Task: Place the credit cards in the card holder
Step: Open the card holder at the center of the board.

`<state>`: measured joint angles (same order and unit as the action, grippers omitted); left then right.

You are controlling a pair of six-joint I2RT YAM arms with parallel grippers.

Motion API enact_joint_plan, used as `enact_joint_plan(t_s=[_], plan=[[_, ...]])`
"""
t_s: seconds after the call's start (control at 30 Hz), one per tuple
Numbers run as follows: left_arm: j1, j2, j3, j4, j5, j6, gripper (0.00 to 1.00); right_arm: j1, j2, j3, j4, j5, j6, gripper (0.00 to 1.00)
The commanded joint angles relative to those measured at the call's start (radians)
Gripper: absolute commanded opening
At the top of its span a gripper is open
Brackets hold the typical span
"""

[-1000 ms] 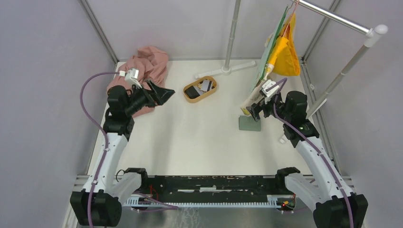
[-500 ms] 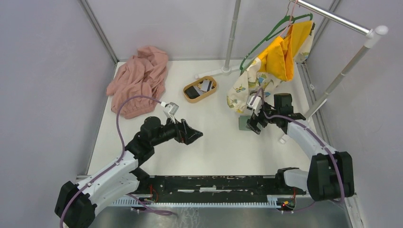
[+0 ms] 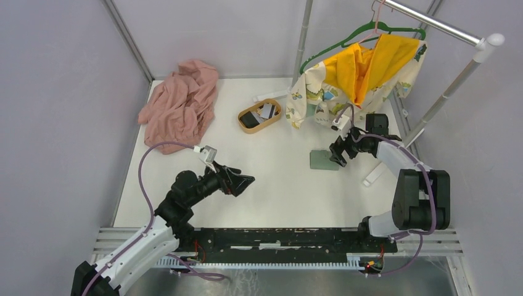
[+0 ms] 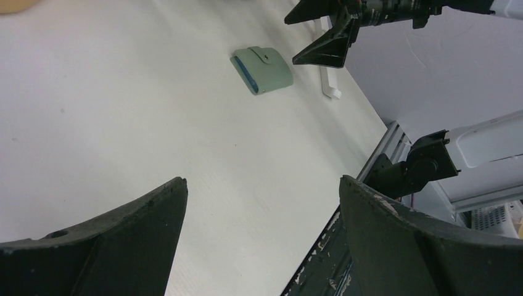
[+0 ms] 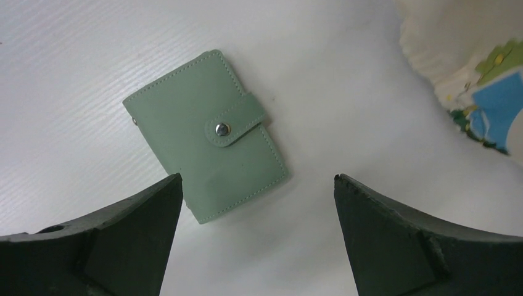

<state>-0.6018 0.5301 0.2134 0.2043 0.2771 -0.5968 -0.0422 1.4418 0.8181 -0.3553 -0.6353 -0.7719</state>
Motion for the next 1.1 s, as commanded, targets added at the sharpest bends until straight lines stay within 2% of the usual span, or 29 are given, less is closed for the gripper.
enact_joint_plan(t_s=[0.0, 0.2, 0.33, 0.4, 0.5, 0.6, 0.77, 0.9, 1.0, 1.07], plan=[[-0.001, -0.054, -0.044, 0.041, -0.041, -0.049, 0.96, -0.044, 0.044, 0.043, -0.057, -0.076, 0.003, 0.98], [-0.001, -0.085, -0.058, 0.029, -0.041, -0.058, 0.91, -0.050, 0.159, 0.078, -0.085, -0.140, 0.040, 0.94], [-0.001, -0.081, -0.067, 0.044, -0.030, -0.065, 0.87, -0.038, 0.235, 0.107, -0.076, -0.099, 0.093, 0.88], [-0.001, -0.075, -0.071, 0.057, -0.022, -0.074, 0.85, -0.035, 0.258, 0.115, -0.066, -0.071, 0.130, 0.83], [-0.001, -0.058, -0.083, 0.085, -0.012, -0.088, 0.81, -0.024, 0.271, 0.121, -0.122, -0.138, 0.113, 0.69], [-0.002, -0.026, -0.089, 0.120, -0.002, -0.097, 0.76, 0.034, 0.246, 0.089, -0.173, -0.171, 0.059, 0.59], [-0.001, 0.049, -0.096, 0.175, -0.002, -0.096, 0.69, 0.223, 0.186, 0.032, -0.249, -0.204, -0.048, 0.49], [-0.001, 0.141, -0.108, 0.238, -0.004, -0.096, 0.65, 0.371, 0.131, -0.020, -0.275, -0.246, -0.124, 0.50], [-0.006, 0.234, -0.115, 0.307, 0.013, -0.109, 0.65, 0.446, 0.108, -0.014, -0.359, -0.281, -0.245, 0.61], [-0.012, 0.287, -0.108, 0.342, 0.020, -0.118, 0.65, 0.466, 0.083, -0.003, -0.378, -0.267, -0.301, 0.64]])
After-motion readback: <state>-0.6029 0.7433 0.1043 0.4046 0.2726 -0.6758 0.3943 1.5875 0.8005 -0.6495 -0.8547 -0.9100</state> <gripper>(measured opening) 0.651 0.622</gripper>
